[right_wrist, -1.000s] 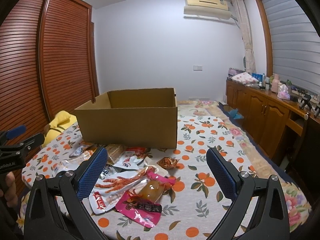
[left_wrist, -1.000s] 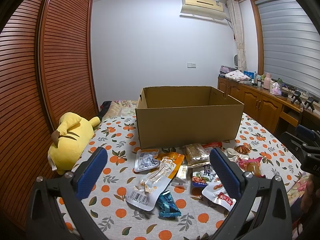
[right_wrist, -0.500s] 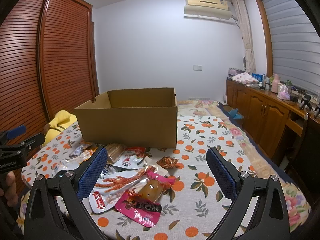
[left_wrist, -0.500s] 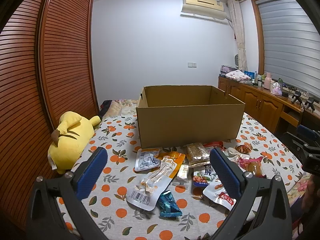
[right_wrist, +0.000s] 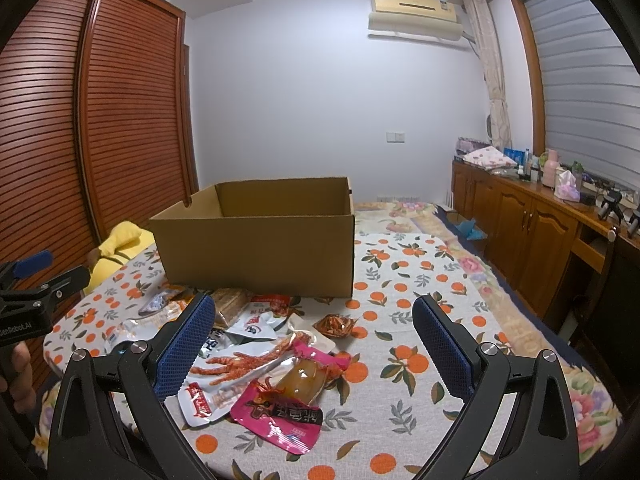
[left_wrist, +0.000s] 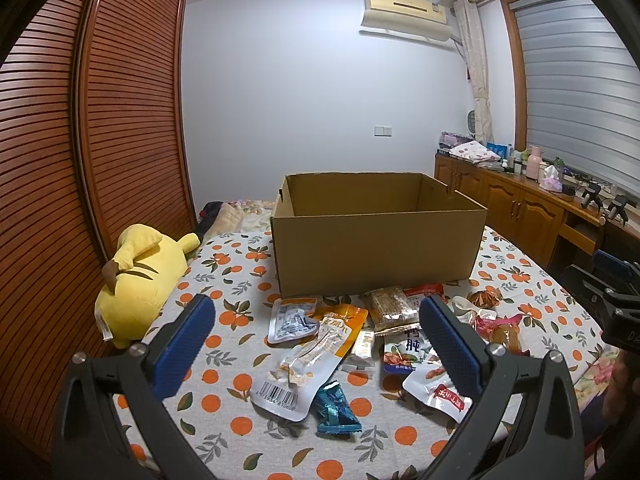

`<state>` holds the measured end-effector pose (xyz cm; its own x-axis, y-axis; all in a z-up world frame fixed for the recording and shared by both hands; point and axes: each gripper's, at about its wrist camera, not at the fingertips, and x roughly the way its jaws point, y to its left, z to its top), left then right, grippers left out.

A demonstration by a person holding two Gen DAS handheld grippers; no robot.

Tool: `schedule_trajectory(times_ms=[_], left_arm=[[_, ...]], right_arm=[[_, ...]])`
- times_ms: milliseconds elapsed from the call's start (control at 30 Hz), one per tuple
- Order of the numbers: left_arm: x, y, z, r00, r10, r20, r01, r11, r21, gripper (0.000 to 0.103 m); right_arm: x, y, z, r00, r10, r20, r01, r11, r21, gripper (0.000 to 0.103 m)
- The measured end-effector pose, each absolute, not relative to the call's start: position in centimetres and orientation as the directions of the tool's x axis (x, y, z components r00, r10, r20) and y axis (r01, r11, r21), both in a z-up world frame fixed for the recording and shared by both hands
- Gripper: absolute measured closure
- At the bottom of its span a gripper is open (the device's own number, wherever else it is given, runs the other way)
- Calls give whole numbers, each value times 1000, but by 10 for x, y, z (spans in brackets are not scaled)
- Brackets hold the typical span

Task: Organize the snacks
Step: 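Grasp the white-and-orange packet with the left tool while the right tool grasps the pink packet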

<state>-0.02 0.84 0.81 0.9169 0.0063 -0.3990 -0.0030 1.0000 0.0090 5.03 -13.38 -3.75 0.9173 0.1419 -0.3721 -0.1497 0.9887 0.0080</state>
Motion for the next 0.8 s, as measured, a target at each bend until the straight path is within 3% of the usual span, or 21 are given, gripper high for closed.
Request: schedule_trajectory(times_ms=[800], left_arm=[[14, 16, -27, 872, -30, -489, 30, 1000, -8, 0]], right_arm=[[60, -133, -64, 875, 177, -450, -203, 979, -9, 3]])
